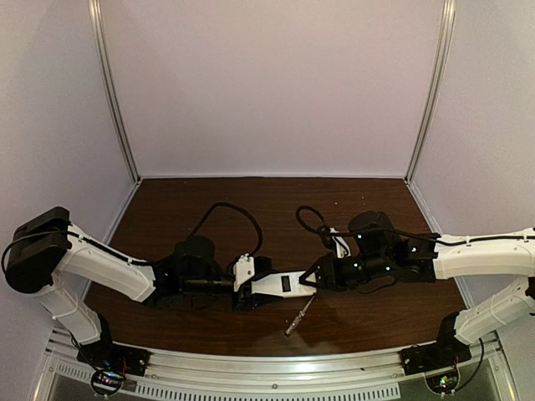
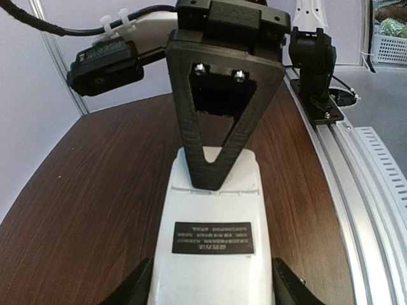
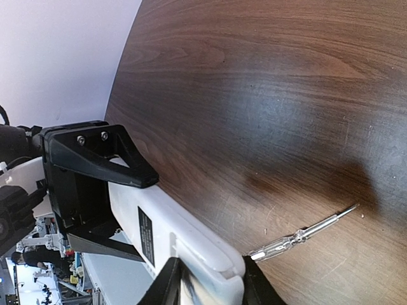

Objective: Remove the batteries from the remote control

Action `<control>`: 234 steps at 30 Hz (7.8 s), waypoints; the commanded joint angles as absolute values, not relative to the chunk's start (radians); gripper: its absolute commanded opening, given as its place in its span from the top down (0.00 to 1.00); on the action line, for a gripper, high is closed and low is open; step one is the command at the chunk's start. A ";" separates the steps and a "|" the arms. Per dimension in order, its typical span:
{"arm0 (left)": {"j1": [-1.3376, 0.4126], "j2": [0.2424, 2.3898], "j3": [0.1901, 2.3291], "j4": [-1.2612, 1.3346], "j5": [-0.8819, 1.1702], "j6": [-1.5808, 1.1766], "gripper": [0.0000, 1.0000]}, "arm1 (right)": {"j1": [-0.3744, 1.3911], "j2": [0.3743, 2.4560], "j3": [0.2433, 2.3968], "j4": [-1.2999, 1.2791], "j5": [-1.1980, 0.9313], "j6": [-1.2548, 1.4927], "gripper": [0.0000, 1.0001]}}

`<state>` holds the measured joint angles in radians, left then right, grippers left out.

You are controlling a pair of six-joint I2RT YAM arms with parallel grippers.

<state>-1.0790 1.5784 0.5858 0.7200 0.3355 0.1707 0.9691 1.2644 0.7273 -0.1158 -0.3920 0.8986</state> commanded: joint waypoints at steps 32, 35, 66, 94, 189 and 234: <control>-1.081 1.585 0.612 0.796 0.356 0.162 1.00 | 0.977 1.183 0.679 -0.191 -0.314 0.873 0.76; -1.081 1.584 0.612 0.793 0.356 0.163 1.00 | 0.977 1.179 0.678 -0.195 -0.308 0.872 0.78; -1.081 1.591 0.602 0.808 0.365 0.164 1.00 | 0.978 1.123 0.605 -0.044 -0.375 0.904 1.00; -1.081 1.597 0.588 0.827 0.345 0.166 1.00 | 0.984 1.089 0.603 0.026 -0.419 0.904 1.00; -1.081 1.548 0.324 0.927 0.199 0.049 1.00 | 0.943 1.498 0.836 -0.569 0.284 0.744 0.76; -0.998 1.836 0.390 0.958 0.401 0.147 0.50 | 0.973 1.168 0.627 -0.245 -0.076 0.725 0.18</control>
<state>-1.0103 1.8149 0.3870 0.9455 0.3687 0.1246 0.9642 1.1687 0.6422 -0.2623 -0.0734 0.7136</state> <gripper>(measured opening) 0.566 0.819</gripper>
